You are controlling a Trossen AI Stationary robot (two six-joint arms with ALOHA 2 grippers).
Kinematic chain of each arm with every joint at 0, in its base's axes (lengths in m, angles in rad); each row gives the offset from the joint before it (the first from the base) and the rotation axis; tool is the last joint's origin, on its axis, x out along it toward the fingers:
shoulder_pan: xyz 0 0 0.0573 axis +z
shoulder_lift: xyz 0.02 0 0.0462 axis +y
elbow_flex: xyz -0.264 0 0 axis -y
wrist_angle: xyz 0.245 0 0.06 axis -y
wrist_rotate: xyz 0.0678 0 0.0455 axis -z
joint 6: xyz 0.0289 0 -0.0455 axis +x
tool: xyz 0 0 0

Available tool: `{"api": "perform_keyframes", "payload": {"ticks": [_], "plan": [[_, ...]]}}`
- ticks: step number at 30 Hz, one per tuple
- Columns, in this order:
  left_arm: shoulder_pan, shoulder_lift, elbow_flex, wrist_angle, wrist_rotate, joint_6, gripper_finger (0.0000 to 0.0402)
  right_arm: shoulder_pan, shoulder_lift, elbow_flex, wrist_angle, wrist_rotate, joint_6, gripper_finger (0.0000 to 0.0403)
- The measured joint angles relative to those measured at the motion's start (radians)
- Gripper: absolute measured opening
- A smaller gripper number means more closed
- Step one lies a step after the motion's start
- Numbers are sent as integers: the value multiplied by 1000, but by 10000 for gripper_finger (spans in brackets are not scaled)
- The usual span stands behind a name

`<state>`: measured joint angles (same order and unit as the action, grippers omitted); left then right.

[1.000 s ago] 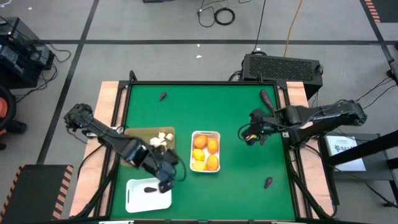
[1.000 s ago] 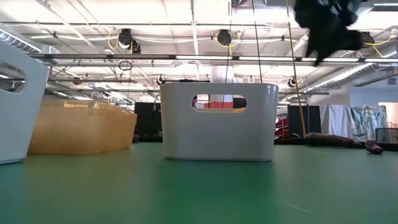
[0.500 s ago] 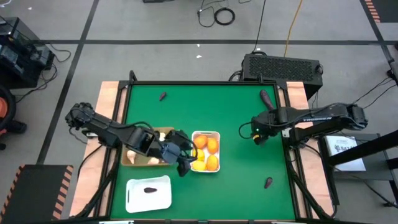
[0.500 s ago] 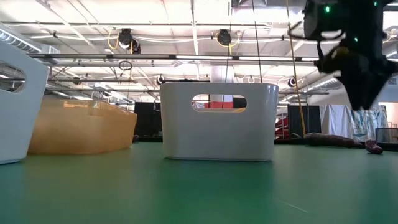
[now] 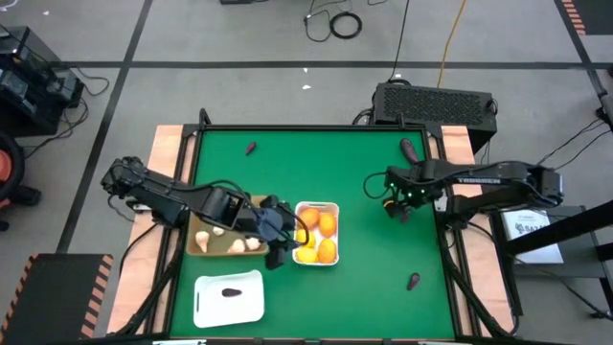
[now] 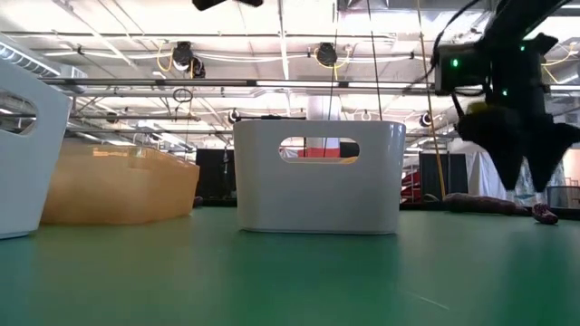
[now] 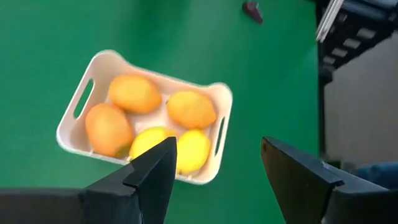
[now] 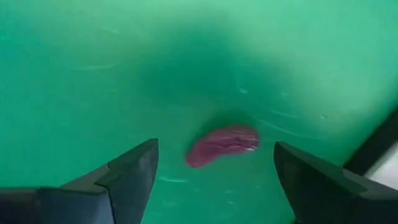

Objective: Sort produce into baskets
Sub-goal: Put the purple eggplant into the bottom white bin

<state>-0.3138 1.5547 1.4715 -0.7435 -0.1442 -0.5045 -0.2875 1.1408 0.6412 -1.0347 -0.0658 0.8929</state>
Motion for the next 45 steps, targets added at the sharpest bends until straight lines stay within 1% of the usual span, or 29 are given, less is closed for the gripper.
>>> {"api": "perform_keyframes", "payload": {"ticks": [5, 9, 11, 14, 18, 21, 24, 29, 34, 37, 40, 42, 45], "plan": [[0, 0, 0, -87, 5, 23, 239, -20, 35, -38, -1, -43, 11, 308], [0, 0, -1, -125, 5, 43, 239, -20, 58, -60, 27, -51, 11, 308], [0, 0, -1, -131, 5, 49, 239, -20, 73, -71, 54, -71, 6, 302], [0, 0, -1, -135, 5, 52, 239, -20, 99, -77, 90, -70, -5, 286], [-1, -3, -1, -154, 8, 113, 239, -29, 143, -78, 134, -70, -19, 250], [-1, -35, -2, -228, 2, 129, 239, -34, 170, -78, 151, -83, -27, 213], [-1, -87, -2, -275, -72, 127, 239, -37, 174, -78, 174, -112, -52, 172], [0, -189, -2, -263, -178, 121, 239, -37, 172, -59, 195, -124, -73, 103], [0, -267, -2, -268, -233, 121, 239, -36, 172, -7, 178, -125, -109, 41], [0, -310, -2, -269, -240, 121, 239, -36, 172, 44, 170, -125, -119, 17], [-1, -352, -2, -278, -258, 126, 239, -31, 172, 129, 180, -125, -120, 9], [-1, -385, -2, -307, -290, 125, 239, -19, 172, 195, 203, -124, -120, 10], [-1, -444, -25, -340, -354, 120, 239, 15, 172, 301, 297, -124, -120, 14]]}}
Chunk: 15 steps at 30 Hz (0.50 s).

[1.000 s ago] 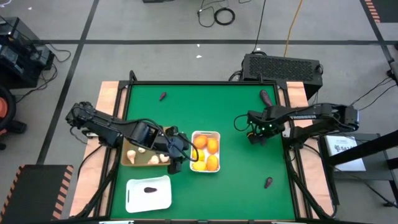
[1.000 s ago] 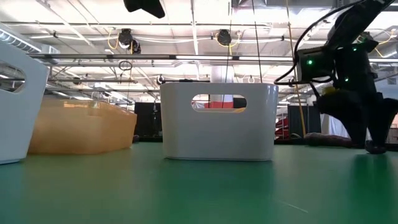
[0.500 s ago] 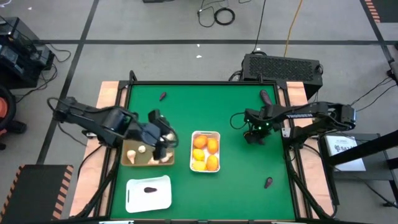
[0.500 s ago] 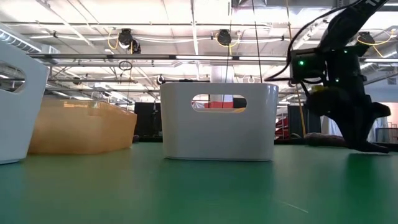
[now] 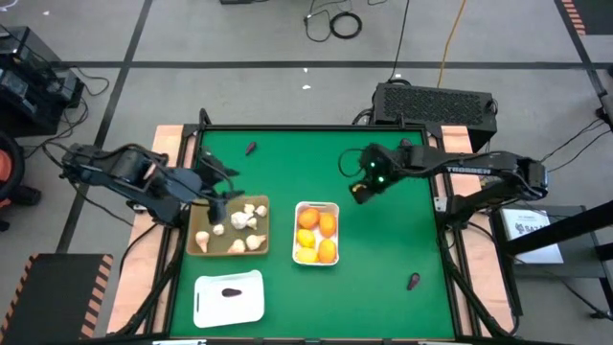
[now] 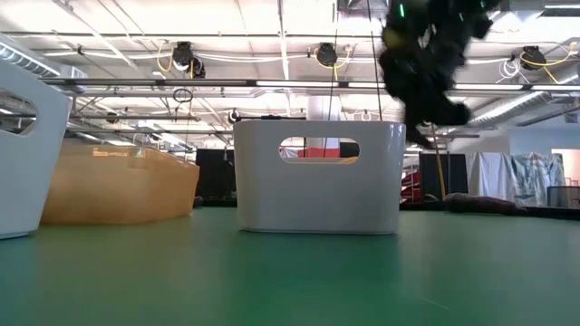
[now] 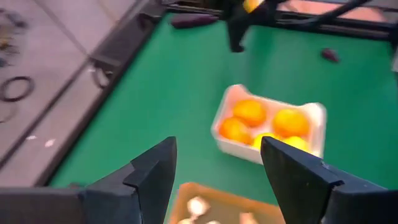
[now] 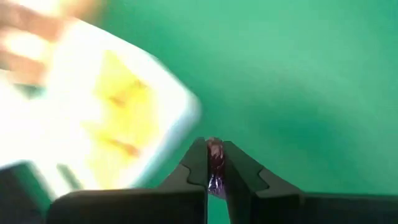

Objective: Sort produce into baskets
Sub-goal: Put the purple eggplant into the bottom white bin

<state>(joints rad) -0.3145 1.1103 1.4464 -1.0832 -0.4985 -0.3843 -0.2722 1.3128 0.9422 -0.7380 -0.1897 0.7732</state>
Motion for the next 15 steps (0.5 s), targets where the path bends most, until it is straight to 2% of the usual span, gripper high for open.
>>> {"api": "perform_keyframes", "payload": {"ticks": [5, 9, 15], "plan": [[0, -122, -105, -1, -106, -14, 239, 88, 0, 126, 266, 16, -5, 15], [0, -219, -234, 6, -197, -78, 239, 182, 23, 139, 658, 112, -72, 15], [2, -354, -471, 54, -215, -163, 239, 301, 235, 139, 1150, 157, -255, 15]]}}
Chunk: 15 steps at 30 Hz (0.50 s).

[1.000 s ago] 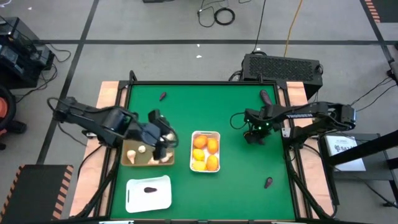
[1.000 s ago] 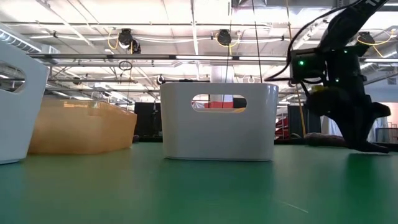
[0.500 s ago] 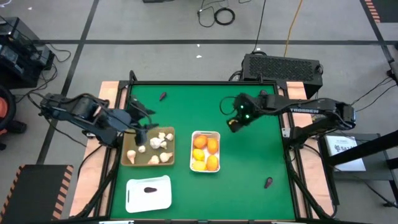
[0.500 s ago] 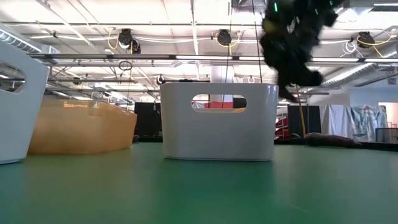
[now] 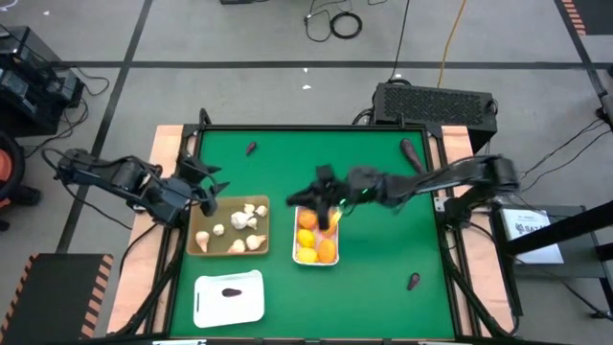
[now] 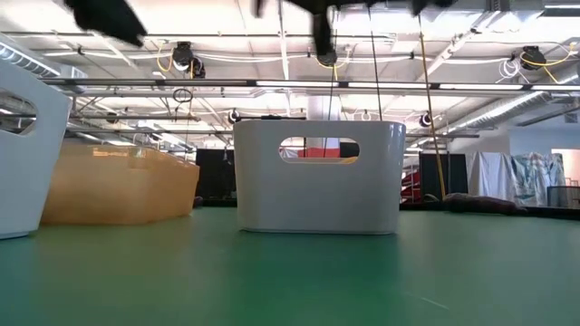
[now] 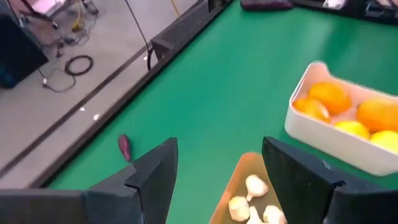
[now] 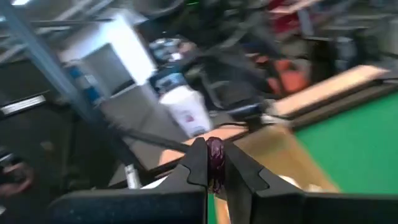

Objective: Sort produce into baskets
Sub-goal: Put the purple eggplant into the bottom white bin

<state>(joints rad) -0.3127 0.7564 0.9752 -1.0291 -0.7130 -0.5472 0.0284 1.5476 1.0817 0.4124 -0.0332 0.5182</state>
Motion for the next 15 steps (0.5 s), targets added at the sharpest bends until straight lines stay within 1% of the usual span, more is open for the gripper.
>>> {"api": "perform_keyframes", "payload": {"ticks": [2, 5, 8, 12, 15], "plan": [[1, -38, -71, 43, 1, -8, 239, 27, 104, 9, 125, -39, -13, 15], [21, -88, -151, 98, 1, -23, 239, 54, 261, 80, 218, -168, -18, 15], [54, -126, -210, 157, 8, -23, 239, 74, 402, 205, 220, -277, -18, 15], [105, -155, -257, 210, 51, -20, 239, 90, 567, 408, 200, -374, 0, 15], [143, -158, -265, 210, 74, -21, 239, 87, 656, 547, 152, -445, 28, 15]]}}
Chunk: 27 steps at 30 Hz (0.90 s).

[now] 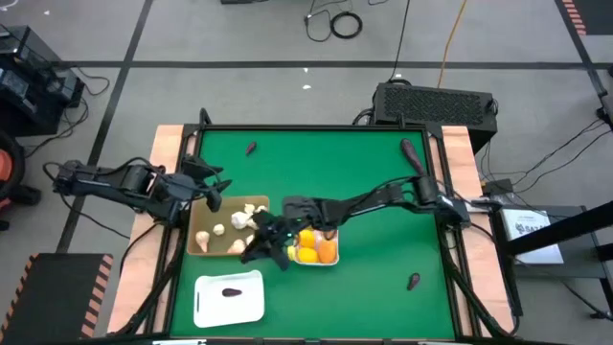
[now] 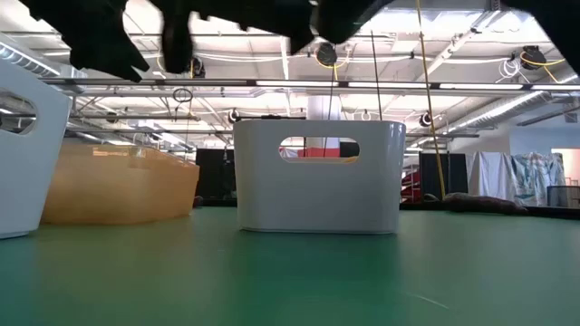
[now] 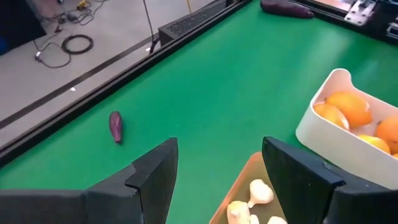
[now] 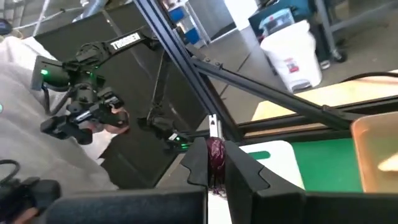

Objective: Sort produce into baskets
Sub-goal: Put the purple eggplant into the bottom white bin

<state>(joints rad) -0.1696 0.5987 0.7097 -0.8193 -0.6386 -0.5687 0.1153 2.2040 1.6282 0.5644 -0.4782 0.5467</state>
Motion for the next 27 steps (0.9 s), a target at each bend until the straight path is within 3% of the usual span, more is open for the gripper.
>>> {"api": "perform_keyframes", "payload": {"ticks": [6, 13, 21, 27], "plan": [[64, 1, 0, 4, 43, 75, 239, 15, 111, 207, -137, -38, 2, 15], [104, 1, 0, 4, 144, 106, 239, 65, 235, 375, -154, -52, 0, 21], [104, 1, 0, 37, 243, 103, 239, 79, 299, 457, -167, -52, 182, 58], [104, 1, 0, 60, 247, 103, 239, 79, 298, 456, -233, -78, 239, 72]]}}
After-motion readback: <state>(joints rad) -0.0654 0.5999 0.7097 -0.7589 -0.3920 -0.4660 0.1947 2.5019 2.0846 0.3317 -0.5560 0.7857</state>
